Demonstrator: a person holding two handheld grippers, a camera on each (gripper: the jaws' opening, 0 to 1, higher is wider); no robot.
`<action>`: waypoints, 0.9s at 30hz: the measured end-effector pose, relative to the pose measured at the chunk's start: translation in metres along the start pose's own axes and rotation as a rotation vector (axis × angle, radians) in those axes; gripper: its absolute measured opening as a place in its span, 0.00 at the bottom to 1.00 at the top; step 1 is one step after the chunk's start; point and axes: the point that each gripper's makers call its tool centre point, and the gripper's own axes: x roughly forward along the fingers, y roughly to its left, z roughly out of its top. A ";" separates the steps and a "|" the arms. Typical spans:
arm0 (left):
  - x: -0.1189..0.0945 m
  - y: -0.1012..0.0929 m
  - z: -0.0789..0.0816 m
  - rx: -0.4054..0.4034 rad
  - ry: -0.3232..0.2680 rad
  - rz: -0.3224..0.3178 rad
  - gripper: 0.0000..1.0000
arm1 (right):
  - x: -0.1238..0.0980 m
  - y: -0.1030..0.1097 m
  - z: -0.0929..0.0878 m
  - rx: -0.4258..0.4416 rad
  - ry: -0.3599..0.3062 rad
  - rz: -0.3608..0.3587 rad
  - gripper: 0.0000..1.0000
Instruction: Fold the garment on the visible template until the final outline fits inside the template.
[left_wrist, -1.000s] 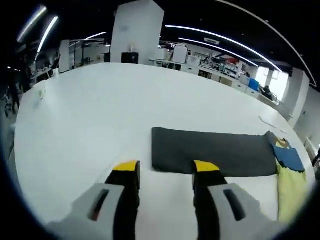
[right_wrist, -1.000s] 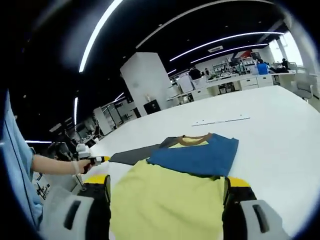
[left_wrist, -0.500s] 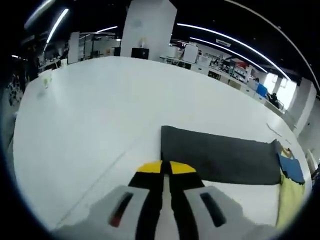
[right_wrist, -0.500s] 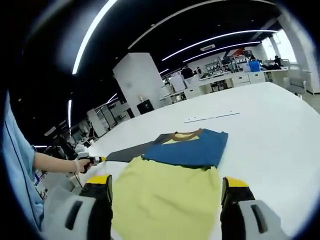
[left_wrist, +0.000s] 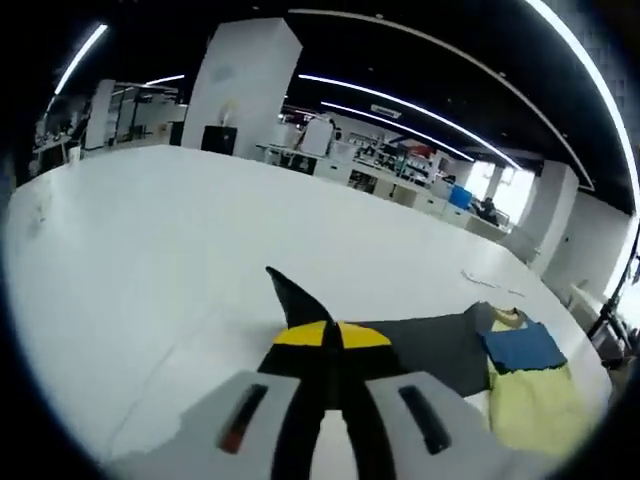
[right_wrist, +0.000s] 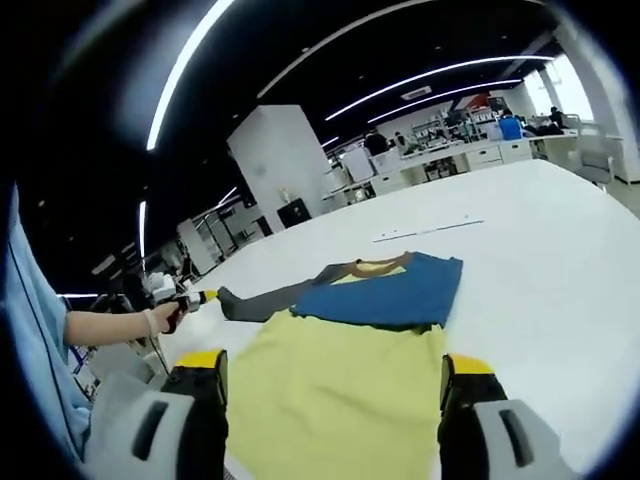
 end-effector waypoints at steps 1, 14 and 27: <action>0.002 -0.009 0.003 -0.002 -0.005 -0.018 0.00 | -0.001 0.001 0.001 0.001 -0.005 0.001 0.88; 0.029 -0.177 0.015 0.087 0.022 -0.314 0.00 | -0.023 -0.003 0.002 0.031 -0.064 -0.007 0.87; 0.051 -0.294 0.001 0.089 0.049 -0.502 0.00 | -0.037 -0.010 -0.004 0.078 -0.099 -0.029 0.86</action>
